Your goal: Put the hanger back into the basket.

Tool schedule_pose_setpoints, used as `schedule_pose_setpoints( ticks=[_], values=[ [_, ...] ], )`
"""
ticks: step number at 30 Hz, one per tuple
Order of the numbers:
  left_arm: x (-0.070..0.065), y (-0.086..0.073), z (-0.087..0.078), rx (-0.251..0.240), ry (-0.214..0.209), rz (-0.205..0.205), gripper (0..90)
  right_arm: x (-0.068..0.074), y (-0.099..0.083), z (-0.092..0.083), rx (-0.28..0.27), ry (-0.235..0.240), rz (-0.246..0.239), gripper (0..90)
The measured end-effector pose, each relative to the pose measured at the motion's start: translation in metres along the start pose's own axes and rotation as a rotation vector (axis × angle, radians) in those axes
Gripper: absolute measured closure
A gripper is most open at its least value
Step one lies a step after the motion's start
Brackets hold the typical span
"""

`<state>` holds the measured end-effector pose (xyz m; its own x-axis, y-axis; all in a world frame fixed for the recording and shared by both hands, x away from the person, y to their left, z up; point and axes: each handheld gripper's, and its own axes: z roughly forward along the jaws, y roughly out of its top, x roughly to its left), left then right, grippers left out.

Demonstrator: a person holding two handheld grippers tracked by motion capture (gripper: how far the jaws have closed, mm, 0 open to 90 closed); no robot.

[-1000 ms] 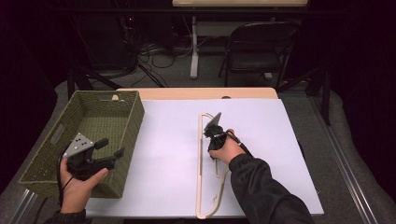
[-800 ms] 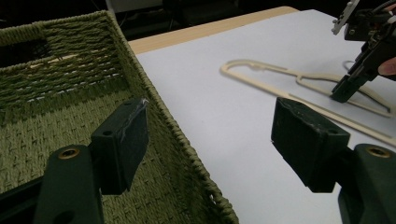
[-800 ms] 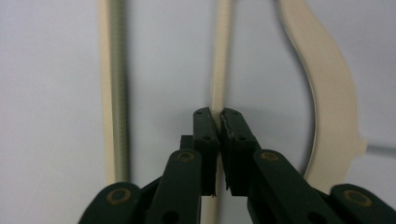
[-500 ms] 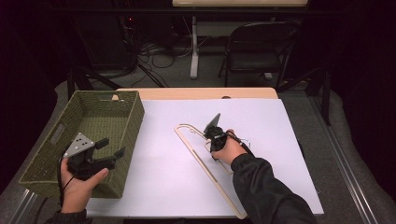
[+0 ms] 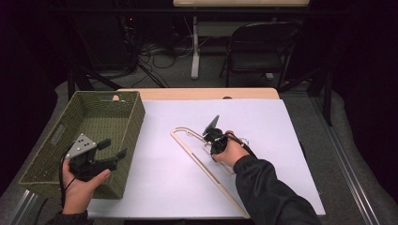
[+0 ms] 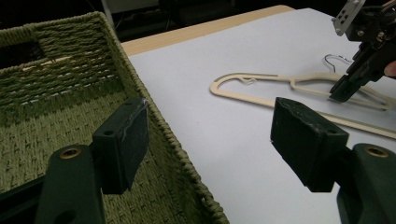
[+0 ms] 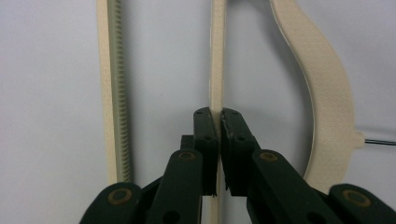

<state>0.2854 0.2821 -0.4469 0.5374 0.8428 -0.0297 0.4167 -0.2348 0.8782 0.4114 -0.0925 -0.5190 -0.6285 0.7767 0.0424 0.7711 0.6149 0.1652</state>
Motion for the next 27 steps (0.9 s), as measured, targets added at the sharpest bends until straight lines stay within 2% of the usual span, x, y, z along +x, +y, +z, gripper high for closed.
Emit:
schedule_pose_setpoints(
  ticks=[1, 3, 4, 5, 7, 8, 9, 10, 14, 15, 16, 18, 19, 20, 23, 27],
  values=[
    [-0.001, 0.000, 0.000, -0.001, -0.002, 0.003, 28.2, 0.004, -0.002, 0.001, -0.035, -0.004, 0.001, 85.6],
    [-0.002, 0.001, 0.001, 0.001, -0.007, 0.009, 28.4, 0.008, -0.003, -0.004, -0.020, -0.023, -0.050, 85.6],
    [-0.003, 0.001, 0.001, 0.002, -0.008, 0.011, 28.5, 0.011, -0.004, -0.005, -0.037, -0.030, -0.062, 85.6],
    [-0.004, 0.001, 0.001, 0.001, -0.007, 0.013, 28.5, 0.012, -0.006, -0.006, -0.056, -0.030, -0.091, 85.6],
    [-0.005, 0.001, 0.002, 0.001, -0.011, 0.018, 28.6, 0.016, -0.008, -0.010, -0.076, -0.067, -0.145, 85.6],
    [-0.006, 0.001, 0.002, 0.001, -0.013, 0.019, 28.6, 0.018, -0.011, -0.011, -0.097, -0.066, -0.158, 85.6],
    [-0.007, 0.002, 0.002, 0.001, -0.016, 0.021, 28.7, 0.022, -0.014, -0.015, -0.111, -0.097, -0.206, 85.5],
    [-0.007, 0.002, 0.002, 0.001, -0.016, 0.021, 28.7, 0.022, -0.014, -0.015, -0.111, -0.097, -0.206, 85.5],
    [-0.009, 0.002, 0.002, 0.002, -0.019, 0.027, 28.7, 0.029, -0.024, -0.020, -0.169, -0.116, -0.298, 85.5],
    [-0.009, 0.002, 0.002, 0.002, -0.020, 0.028, 28.8, 0.031, -0.027, -0.022, -0.176, -0.139, -0.327, 85.5],
    [-0.009, 0.002, 0.002, 0.002, -0.021, 0.028, 28.8, 0.033, -0.029, -0.025, -0.180, -0.168, -0.364, 85.5],
    [-0.010, 0.002, 0.002, 0.003, -0.024, 0.031, 28.8, 0.035, -0.032, -0.026, -0.187, -0.163, -0.403, 85.5],
    [-0.010, 0.002, 0.003, 0.003, -0.024, 0.031, 28.9, 0.036, -0.034, -0.026, -0.202, -0.182, -0.428, 85.5],
    [-0.011, 0.002, 0.003, 0.005, -0.027, 0.033, 28.9, 0.036, -0.035, -0.026, -0.199, -0.175, -0.460, 85.5],
    [-0.013, 0.002, 0.005, 0.007, -0.032, 0.037, 28.9, 0.038, -0.039, -0.026, -0.193, -0.193, -0.542, 85.5],
    [-0.016, 0.003, 0.007, 0.012, -0.042, 0.045, 28.9, 0.039, -0.043, -0.026, -0.200, -0.220, -0.618, 85.5]
  ],
)
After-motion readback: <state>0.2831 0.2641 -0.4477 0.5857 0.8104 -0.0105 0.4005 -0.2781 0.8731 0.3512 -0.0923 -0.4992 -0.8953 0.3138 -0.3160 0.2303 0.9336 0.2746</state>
